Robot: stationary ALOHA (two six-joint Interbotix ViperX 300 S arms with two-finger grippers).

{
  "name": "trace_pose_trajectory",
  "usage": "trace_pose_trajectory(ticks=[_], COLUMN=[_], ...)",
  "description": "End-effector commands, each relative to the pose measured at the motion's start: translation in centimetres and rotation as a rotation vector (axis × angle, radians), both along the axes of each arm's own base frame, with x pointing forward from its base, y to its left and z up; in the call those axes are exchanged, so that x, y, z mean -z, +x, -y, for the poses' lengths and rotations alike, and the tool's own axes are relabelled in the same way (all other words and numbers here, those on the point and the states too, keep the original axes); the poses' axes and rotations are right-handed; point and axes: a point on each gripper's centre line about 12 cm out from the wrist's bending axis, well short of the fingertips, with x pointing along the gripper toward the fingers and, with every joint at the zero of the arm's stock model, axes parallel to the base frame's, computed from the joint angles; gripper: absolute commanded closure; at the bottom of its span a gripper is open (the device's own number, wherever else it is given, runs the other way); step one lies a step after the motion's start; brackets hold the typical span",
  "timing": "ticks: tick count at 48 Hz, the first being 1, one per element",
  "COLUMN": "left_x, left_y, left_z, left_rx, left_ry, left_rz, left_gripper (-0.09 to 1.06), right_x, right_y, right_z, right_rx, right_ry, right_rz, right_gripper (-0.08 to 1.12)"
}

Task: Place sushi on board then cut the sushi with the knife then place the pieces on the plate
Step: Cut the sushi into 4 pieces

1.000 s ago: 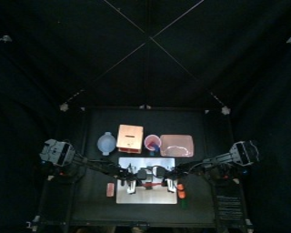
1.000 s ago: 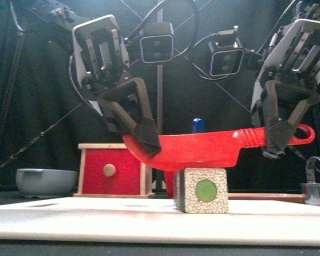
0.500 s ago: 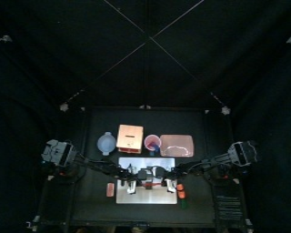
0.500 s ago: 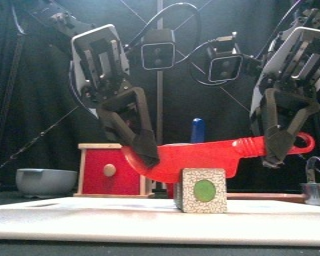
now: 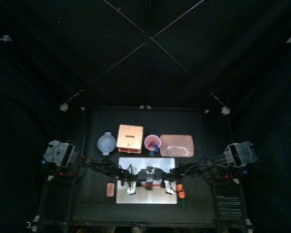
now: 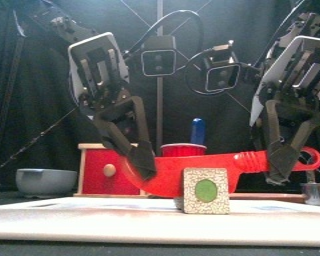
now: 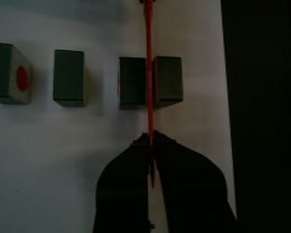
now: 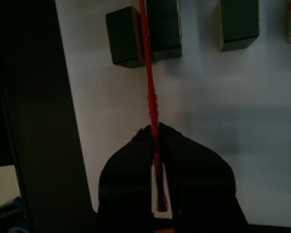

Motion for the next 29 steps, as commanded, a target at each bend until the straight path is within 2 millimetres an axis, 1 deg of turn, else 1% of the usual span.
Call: trace_pose_trajectory(ticks=[1, 9, 20, 29], left_x=[-0.8, -0.9, -1.2, -1.4], left_y=[0.5, 0.6, 0.4, 0.3], left_z=[0.3, 0.4, 1.5, 1.9], left_rx=[-0.001, -0.007, 0.007, 0.007], left_ry=[-0.011, -0.018, -0.033, -0.045], left_rz=[0.023, 0.026, 0.033, 0.033], left_gripper=[0.57, 0.57, 0.57, 0.57], right_x=[-0.7, -0.9, -1.0, -1.1], right_y=[0.4, 0.7, 0.5, 0.3], right_z=[-0.5, -1.0, -2.2, -2.9], right_rx=[0.000, -0.005, -0.008, -0.009], right_ry=[0.015, 0.022, 0.055, 0.073], right_rz=[0.020, 0.026, 0.020, 0.015], right_gripper=[0.67, 0.67, 0.67, 0.67])
